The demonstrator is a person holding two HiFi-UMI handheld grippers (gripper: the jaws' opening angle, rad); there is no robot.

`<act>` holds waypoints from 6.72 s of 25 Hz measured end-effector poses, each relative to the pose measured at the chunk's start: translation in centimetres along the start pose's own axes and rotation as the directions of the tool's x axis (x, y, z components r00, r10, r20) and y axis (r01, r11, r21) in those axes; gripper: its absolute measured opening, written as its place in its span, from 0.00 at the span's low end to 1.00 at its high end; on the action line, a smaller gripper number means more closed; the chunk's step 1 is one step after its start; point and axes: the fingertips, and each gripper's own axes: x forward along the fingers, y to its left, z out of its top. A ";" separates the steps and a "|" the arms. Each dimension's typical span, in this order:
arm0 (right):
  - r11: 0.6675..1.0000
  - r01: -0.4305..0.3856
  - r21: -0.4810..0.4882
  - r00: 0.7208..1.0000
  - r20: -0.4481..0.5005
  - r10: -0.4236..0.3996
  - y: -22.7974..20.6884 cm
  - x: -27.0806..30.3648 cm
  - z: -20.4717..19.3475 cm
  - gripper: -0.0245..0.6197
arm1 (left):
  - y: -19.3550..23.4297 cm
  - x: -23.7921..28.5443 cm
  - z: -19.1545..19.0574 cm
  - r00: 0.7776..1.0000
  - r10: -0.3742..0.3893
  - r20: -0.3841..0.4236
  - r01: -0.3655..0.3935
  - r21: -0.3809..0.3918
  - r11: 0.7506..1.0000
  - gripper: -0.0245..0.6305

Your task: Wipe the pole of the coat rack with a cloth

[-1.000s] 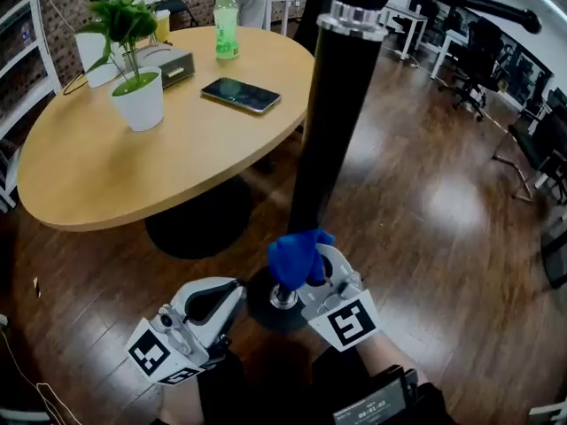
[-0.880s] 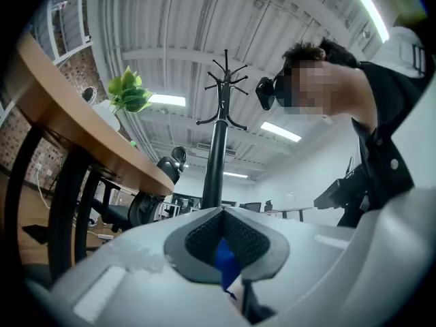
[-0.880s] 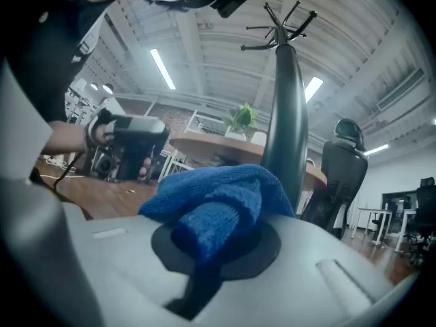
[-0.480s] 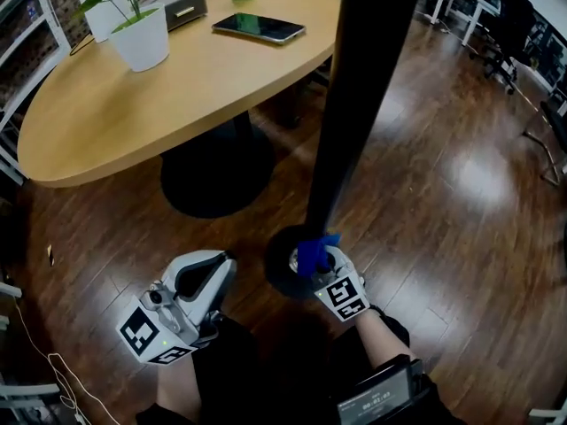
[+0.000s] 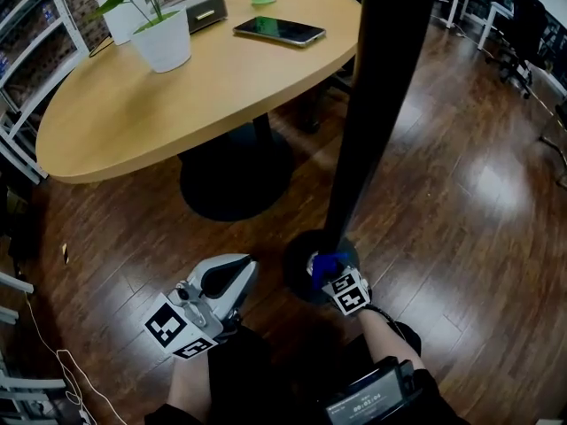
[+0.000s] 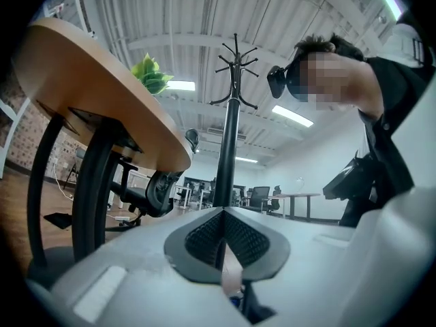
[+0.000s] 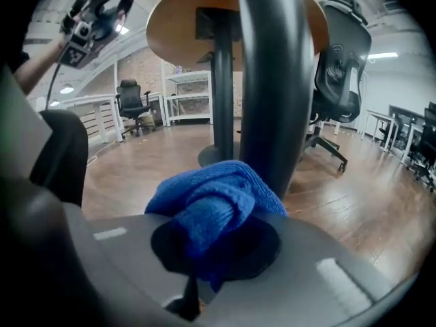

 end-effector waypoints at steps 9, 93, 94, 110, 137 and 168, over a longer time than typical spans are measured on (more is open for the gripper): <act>0.997 -0.007 -0.074 0.912 0.409 0.036 1.3 -15.9 21.9 0.07 | 0.5 1.6 2.6 0.998 -0.046 0.039 0.045 0.030 0.999 0.03; 0.969 0.212 -0.126 0.582 0.813 -0.022 0.6 -38.2 48.2 0.07 | -1.5 0.8 10.8 0.982 -0.122 0.147 0.095 0.180 0.979 0.03; 0.964 0.235 -0.124 0.561 0.828 -0.030 0.6 -39.7 49.7 0.07 | -1.6 0.5 11.5 0.980 -0.122 0.156 0.092 0.189 0.978 0.03; 0.953 0.302 -0.033 0.441 0.891 -0.109 -0.8 -44.7 52.3 0.07 | -1.4 -0.9 12.4 0.979 -0.111 0.172 0.076 0.199 0.977 0.03; 0.911 0.261 0.319 0.959 0.026 -0.284 -8.9 -0.5 -1.4 0.07 | 2.2 -1.1 -0.7 0.997 -0.013 -0.078 0.018 0.058 0.998 0.03; 0.960 0.265 0.091 0.440 0.875 -0.205 -6.1 -41.0 48.2 0.07 | -2.6 1.2 9.1 0.988 -0.131 0.084 0.112 0.208 0.972 0.03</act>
